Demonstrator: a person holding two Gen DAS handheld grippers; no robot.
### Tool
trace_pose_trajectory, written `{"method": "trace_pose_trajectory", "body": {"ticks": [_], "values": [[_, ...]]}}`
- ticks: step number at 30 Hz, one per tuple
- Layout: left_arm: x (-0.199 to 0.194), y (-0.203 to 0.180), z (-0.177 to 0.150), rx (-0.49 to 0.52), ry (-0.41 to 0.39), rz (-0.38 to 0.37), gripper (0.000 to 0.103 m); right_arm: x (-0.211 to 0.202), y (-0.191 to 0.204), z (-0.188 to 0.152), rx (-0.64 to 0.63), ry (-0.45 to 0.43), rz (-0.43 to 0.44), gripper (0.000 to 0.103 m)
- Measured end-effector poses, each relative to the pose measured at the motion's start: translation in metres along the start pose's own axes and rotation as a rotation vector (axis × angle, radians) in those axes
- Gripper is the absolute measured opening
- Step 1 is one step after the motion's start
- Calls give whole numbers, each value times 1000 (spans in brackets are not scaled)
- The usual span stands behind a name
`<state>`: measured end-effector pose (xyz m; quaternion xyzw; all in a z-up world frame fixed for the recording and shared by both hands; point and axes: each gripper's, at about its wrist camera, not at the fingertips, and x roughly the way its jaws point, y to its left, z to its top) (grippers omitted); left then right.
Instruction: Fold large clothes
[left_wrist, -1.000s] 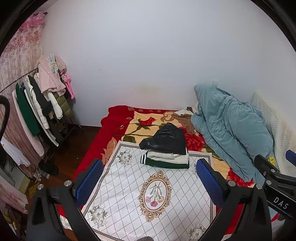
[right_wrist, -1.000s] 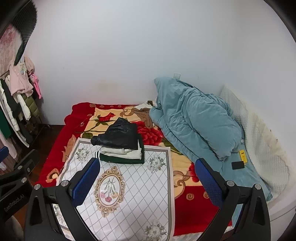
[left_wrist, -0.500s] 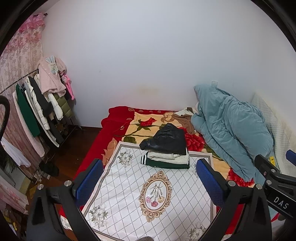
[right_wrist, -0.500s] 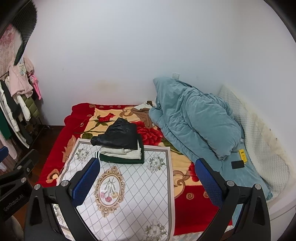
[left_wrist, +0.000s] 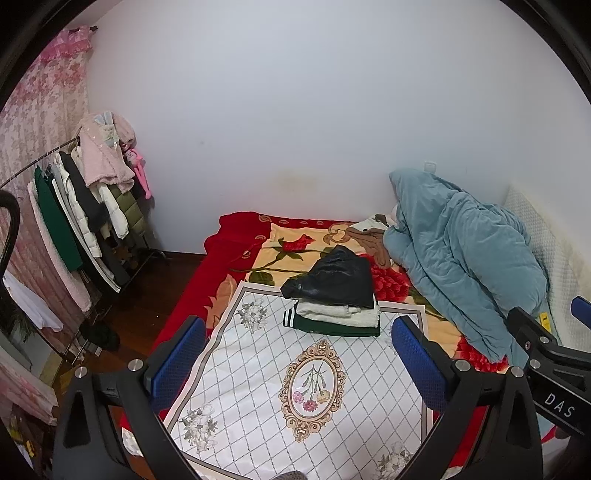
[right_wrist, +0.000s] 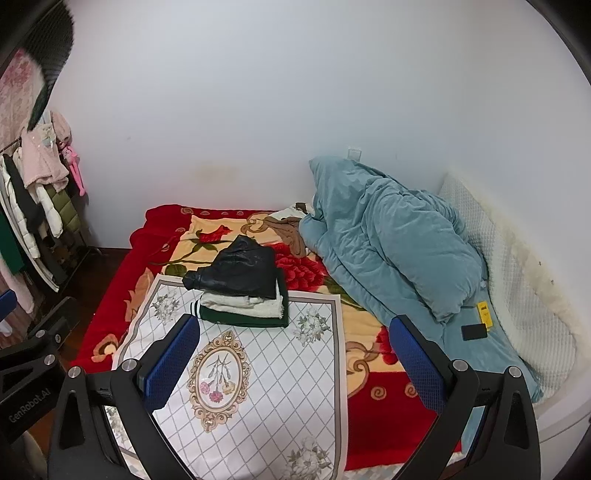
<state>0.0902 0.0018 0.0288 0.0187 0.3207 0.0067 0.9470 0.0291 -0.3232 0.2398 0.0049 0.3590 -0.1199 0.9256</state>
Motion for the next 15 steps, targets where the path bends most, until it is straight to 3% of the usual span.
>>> {"method": "trace_pose_trajectory", "body": {"ticks": [15], "values": [[-1,5,-5,-10,1,13,103,0,3,0,-10,-3,0,103]]}}
